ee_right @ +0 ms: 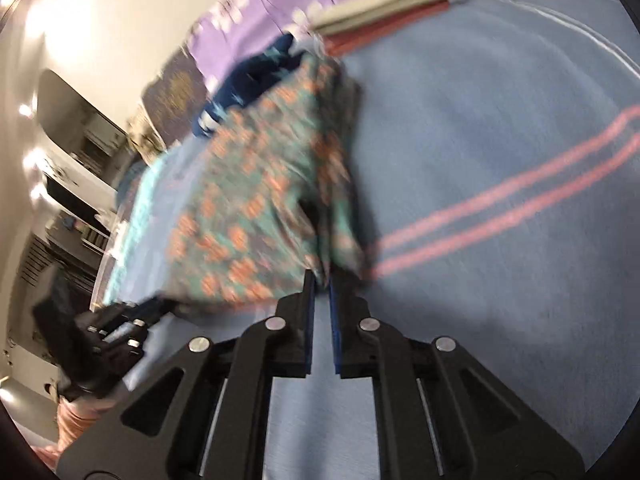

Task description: Fold small clothes

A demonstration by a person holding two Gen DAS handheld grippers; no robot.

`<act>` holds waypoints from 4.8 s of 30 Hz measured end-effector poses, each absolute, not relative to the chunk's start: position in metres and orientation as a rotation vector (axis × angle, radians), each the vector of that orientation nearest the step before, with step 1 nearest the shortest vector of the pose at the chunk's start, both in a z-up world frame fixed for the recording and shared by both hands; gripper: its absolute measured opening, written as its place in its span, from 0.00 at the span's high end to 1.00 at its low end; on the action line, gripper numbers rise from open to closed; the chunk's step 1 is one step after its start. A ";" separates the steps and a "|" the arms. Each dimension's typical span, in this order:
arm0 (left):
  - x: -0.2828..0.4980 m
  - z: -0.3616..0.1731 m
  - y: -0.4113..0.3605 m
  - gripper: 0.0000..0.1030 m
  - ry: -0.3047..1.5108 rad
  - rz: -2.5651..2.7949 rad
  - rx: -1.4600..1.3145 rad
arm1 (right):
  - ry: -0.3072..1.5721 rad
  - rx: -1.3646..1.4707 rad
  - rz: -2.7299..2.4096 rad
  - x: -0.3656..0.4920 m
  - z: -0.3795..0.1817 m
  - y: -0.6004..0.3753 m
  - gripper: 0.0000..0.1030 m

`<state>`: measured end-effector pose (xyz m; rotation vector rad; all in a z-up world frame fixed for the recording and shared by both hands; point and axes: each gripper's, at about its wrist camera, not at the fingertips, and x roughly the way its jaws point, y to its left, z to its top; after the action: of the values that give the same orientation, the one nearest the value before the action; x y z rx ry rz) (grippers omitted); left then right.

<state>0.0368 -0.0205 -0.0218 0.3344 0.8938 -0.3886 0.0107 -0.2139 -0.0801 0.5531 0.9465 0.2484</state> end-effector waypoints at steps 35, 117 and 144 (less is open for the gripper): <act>0.092 -0.038 -0.006 0.43 0.982 -0.528 -0.075 | 0.917 0.345 0.230 0.076 -0.069 -0.198 0.54; 0.130 0.110 -0.166 0.03 0.431 -0.501 0.217 | 0.473 0.163 -0.178 0.029 0.069 -0.319 0.02; 0.021 0.124 -0.121 0.01 0.485 -0.419 0.153 | 0.511 0.210 -0.223 -0.052 0.087 -0.279 0.02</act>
<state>0.0214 -0.1215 0.1238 0.1533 0.4851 -0.4186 -0.0518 -0.2787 0.0874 0.2099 0.5110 -0.2234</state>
